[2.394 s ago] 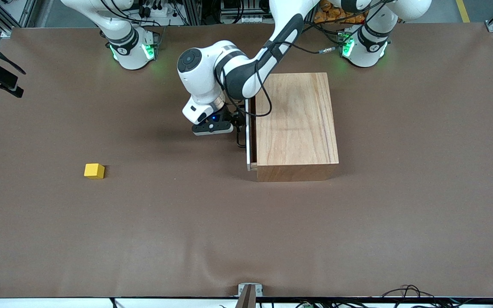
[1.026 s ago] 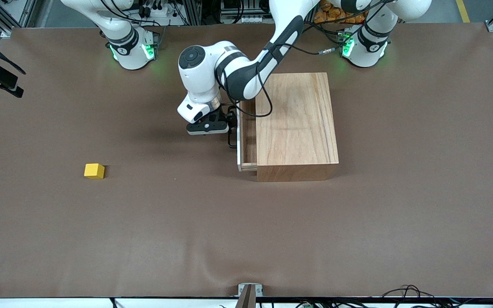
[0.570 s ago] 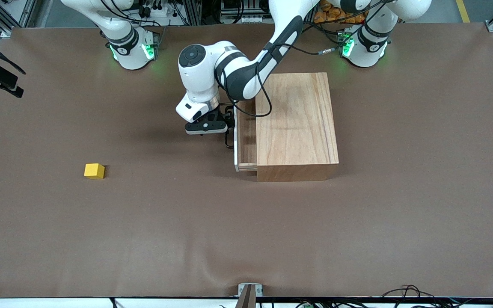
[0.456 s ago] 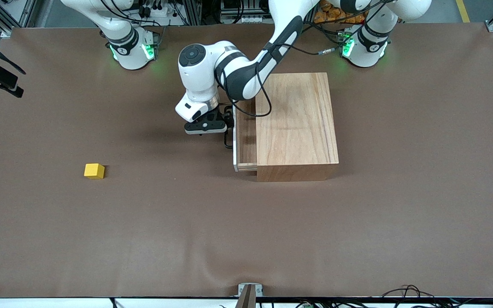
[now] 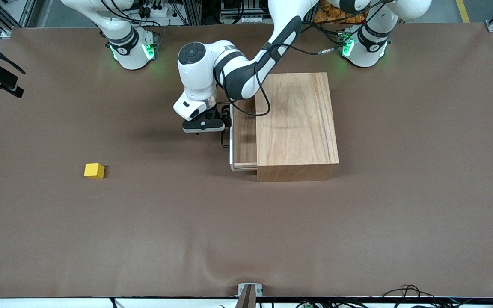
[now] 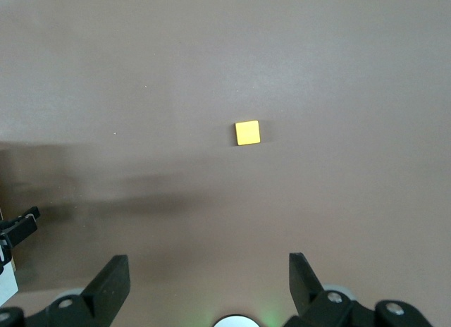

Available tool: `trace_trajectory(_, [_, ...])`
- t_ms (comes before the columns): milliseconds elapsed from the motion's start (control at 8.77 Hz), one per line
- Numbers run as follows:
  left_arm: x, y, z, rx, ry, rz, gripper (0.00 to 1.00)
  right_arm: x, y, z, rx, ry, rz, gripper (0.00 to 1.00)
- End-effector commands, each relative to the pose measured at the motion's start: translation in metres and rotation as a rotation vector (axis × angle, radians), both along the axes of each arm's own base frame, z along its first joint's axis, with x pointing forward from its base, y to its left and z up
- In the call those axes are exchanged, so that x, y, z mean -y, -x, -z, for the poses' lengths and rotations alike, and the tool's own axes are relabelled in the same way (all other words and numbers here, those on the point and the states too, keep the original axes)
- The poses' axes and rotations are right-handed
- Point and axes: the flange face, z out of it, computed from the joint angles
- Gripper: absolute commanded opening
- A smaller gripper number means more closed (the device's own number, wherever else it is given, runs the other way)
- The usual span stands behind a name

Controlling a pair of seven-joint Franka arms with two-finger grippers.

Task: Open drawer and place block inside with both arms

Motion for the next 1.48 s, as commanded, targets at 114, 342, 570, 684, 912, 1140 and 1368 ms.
trace_trajectory(114, [0.011,0.001,-0.006,0.012,0.067,-0.016,1.0,0.003,-0.001,-0.004,-0.001,0.001,-0.001,1.0])
trace_trajectory(342, [0.015,0.004,-0.008,0.017,0.085,-0.011,1.0,0.003,-0.001,-0.004,-0.001,0.001,-0.001,1.0])
trace_trajectory(570, [0.014,0.003,-0.015,0.02,0.092,-0.013,1.0,0.003,-0.001,-0.004,-0.001,0.001,-0.001,1.0])
trace_trajectory(684, [0.012,0.002,-0.025,0.015,0.091,-0.026,1.0,0.003,-0.002,-0.002,-0.002,0.001,-0.001,1.0])
trace_trajectory(912, [-0.004,-0.012,-0.066,0.026,0.097,-0.054,1.0,0.004,-0.006,0.005,-0.016,0.0,-0.001,1.0])
trace_trajectory(1140, [-0.062,-0.053,-0.165,0.053,0.128,-0.129,1.0,0.007,-0.021,0.027,-0.056,0.009,0.0,1.0])
trace_trajectory(1368, [-0.156,-0.093,-0.252,0.028,0.115,-0.186,1.0,0.026,-0.054,0.092,-0.171,0.01,0.022,1.0])
